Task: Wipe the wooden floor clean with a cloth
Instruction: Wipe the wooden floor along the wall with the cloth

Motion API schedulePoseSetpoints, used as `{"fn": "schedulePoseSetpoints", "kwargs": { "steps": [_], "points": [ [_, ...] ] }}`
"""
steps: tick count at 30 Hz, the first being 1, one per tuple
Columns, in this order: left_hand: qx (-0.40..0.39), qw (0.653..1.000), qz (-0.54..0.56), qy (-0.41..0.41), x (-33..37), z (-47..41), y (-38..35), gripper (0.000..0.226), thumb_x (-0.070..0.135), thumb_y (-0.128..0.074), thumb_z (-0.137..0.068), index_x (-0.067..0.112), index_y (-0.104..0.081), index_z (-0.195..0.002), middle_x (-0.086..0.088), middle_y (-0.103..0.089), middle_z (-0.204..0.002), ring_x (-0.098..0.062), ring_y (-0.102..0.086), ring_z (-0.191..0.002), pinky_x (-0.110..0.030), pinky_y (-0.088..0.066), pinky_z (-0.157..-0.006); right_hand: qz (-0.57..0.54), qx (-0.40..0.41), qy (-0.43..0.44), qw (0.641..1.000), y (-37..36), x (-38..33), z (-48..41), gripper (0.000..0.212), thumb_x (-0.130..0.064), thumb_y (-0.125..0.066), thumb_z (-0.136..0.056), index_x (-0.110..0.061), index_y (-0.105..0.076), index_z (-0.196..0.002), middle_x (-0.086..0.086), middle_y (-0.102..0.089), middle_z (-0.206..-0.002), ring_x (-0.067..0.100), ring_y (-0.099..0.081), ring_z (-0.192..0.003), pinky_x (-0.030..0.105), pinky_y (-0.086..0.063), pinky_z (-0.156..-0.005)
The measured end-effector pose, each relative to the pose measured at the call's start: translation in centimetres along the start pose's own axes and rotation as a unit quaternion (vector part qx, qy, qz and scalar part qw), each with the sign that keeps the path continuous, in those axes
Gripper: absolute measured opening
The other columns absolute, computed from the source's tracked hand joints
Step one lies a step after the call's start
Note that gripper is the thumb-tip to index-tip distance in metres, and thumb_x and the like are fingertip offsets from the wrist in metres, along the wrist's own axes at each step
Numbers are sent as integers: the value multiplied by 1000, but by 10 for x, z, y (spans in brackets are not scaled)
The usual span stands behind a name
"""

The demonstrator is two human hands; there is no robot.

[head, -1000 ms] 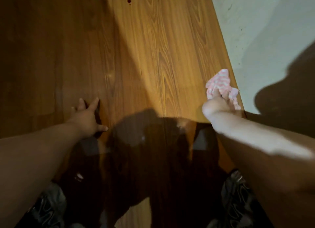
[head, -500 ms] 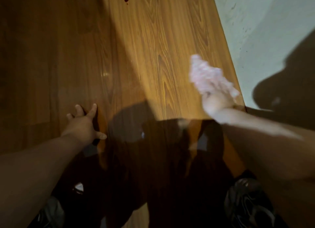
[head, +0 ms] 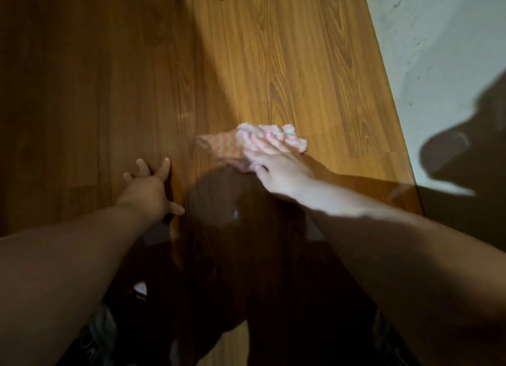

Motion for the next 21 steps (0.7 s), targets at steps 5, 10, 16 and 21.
{"fn": "schedulePoseSetpoints", "kwargs": {
  "steps": [5, 10, 16, 21],
  "points": [
    [13, 1000, 1, -6, -3, -7, -4, 121, 39, -84, -67, 38, 3, -151, -14, 20, -157, -49, 7, -141, -56, -20, -112, -20, 116, -360, 925, 51, 127, 45, 52, -34, -32, -101, -37, -21, -151, -2, -5, -163, 28, -3, -148, 42, -4, -119],
    [14, 1000, 4, -8, -6, -11, -7, 122, 40, -84, -67, 39, 4, -151, -12, 22, -157, -48, 9, -141, -59, -22, -110, -92, 95, -452, 882, 47, 103, 30, 55, -43, -31, -96, -44, -18, -150, -3, 4, -162, 32, 0, -147, 48, -6, -117],
    [23, 1000, -6, -10, -7, -12, -8, 122, 42, -84, -66, 37, 3, -152, -15, 19, -157, -51, 5, -141, -57, -23, -109, 46, -54, 3, 997, -18, -59, -22, 47, -23, -46, -95, -24, -46, -142, -3, -2, -163, 21, 11, -148, 46, -3, -120],
    [20, 1000, 9, -16, -7, -12, -10, 120, 40, -83, -68, 39, 5, -151, -13, 21, -157, -48, 9, -141, -60, -23, -109, 22, 52, -83, 995, 27, 28, -16, 48, -30, -35, -100, -34, -32, -148, -4, -13, -161, 23, -2, -149, 40, 1, -120]
  ]
}}
Point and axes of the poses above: each hand's wrist, its own z-axis away from the middle knuckle, its own y-axis out of the back of the hand, x = y × z, the point moved 4 cm from there along -z, towards the middle knuckle
